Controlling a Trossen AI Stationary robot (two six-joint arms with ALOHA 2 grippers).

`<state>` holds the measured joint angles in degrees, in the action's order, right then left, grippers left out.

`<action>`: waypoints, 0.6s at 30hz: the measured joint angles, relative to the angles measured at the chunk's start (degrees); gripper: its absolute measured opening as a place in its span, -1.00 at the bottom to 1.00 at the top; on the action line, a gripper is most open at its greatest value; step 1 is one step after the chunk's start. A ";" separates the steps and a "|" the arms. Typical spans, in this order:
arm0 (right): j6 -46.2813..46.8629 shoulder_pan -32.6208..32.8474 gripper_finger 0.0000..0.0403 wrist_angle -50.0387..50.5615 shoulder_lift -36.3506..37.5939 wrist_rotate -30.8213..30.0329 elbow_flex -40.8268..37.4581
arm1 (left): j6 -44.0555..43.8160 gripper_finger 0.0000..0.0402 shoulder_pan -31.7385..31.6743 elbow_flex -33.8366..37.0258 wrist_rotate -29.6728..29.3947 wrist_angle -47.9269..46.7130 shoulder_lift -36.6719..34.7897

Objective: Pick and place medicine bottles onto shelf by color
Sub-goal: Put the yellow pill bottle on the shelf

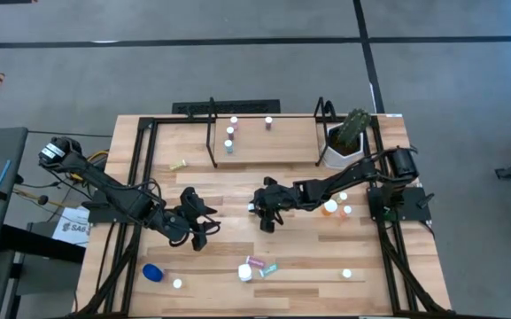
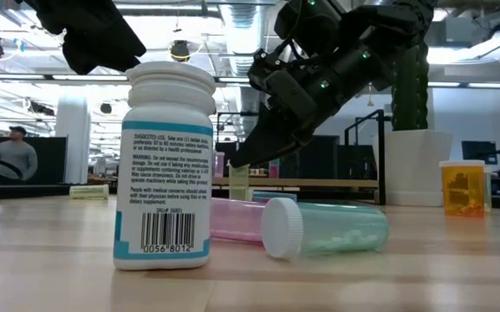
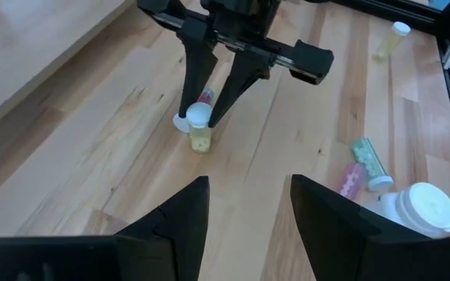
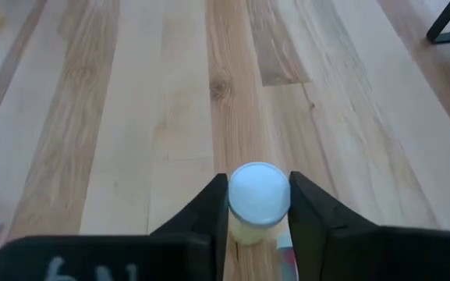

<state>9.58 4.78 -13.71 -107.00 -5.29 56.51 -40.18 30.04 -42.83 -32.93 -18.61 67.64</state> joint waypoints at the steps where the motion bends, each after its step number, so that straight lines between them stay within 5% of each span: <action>1: 0.00 -0.14 -0.40 0.55 0.35 0.25 0.00 | 0.02 -0.16 0.00 0.00 -0.25 0.00 0.00; 18: -1.07 -15.93 -0.35 17.79 18.61 -2.12 0.00 | -0.04 -0.16 -0.02 0.00 -4.52 0.02 -0.02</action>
<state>8.51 -11.15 4.08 -88.38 -7.42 56.51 -40.23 30.02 -42.83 -37.45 -18.60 67.61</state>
